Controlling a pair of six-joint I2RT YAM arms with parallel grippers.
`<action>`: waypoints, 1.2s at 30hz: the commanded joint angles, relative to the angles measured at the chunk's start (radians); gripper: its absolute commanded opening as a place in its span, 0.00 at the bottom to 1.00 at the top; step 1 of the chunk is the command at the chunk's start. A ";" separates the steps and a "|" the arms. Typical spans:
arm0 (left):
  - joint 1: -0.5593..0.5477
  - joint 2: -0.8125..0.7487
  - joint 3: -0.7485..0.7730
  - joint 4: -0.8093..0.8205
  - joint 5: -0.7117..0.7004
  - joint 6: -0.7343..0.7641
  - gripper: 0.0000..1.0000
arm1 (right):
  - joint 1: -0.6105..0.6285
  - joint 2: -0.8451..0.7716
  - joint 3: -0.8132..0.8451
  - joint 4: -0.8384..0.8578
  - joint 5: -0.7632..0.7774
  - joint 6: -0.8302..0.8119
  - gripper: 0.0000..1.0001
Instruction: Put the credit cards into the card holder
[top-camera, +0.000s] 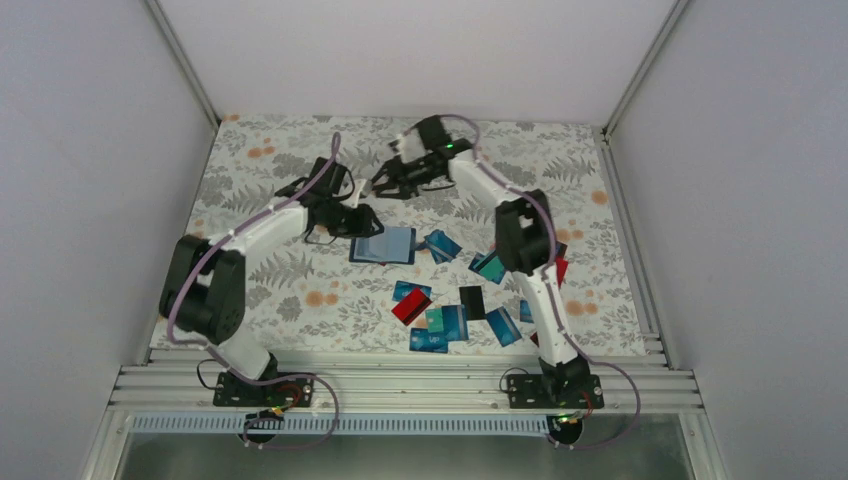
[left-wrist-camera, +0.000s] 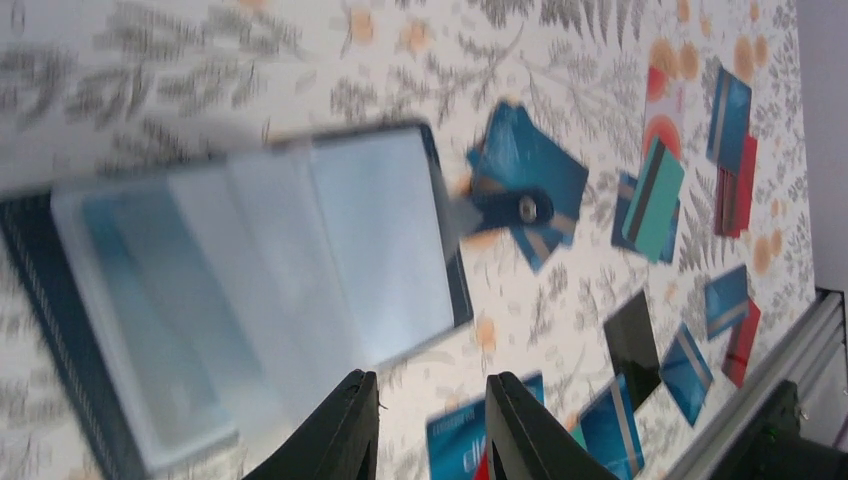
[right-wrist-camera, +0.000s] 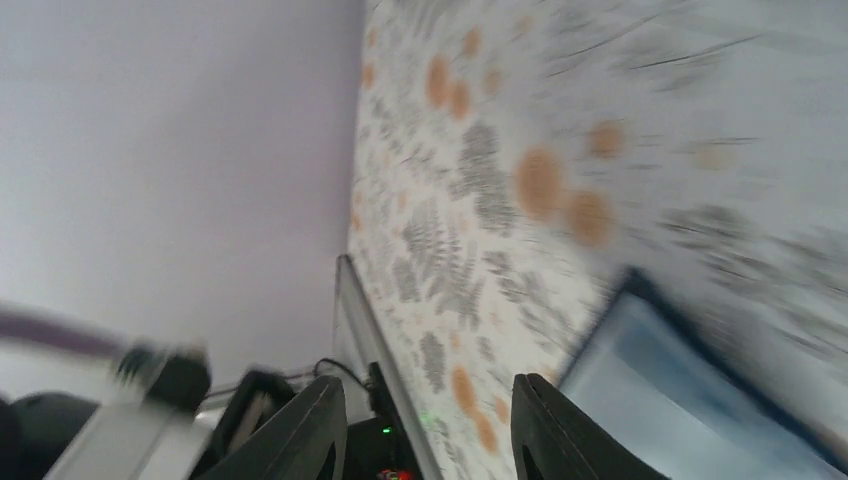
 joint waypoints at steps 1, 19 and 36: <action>-0.019 0.152 0.173 -0.040 0.002 0.058 0.27 | -0.136 -0.199 -0.153 -0.103 0.186 -0.114 0.41; -0.094 0.379 0.284 -0.183 -0.106 0.134 0.28 | -0.106 -0.357 -0.626 -0.090 0.183 -0.275 0.23; -0.087 0.325 0.218 -0.178 -0.258 0.156 0.27 | -0.051 -0.176 -0.548 -0.115 0.241 -0.281 0.16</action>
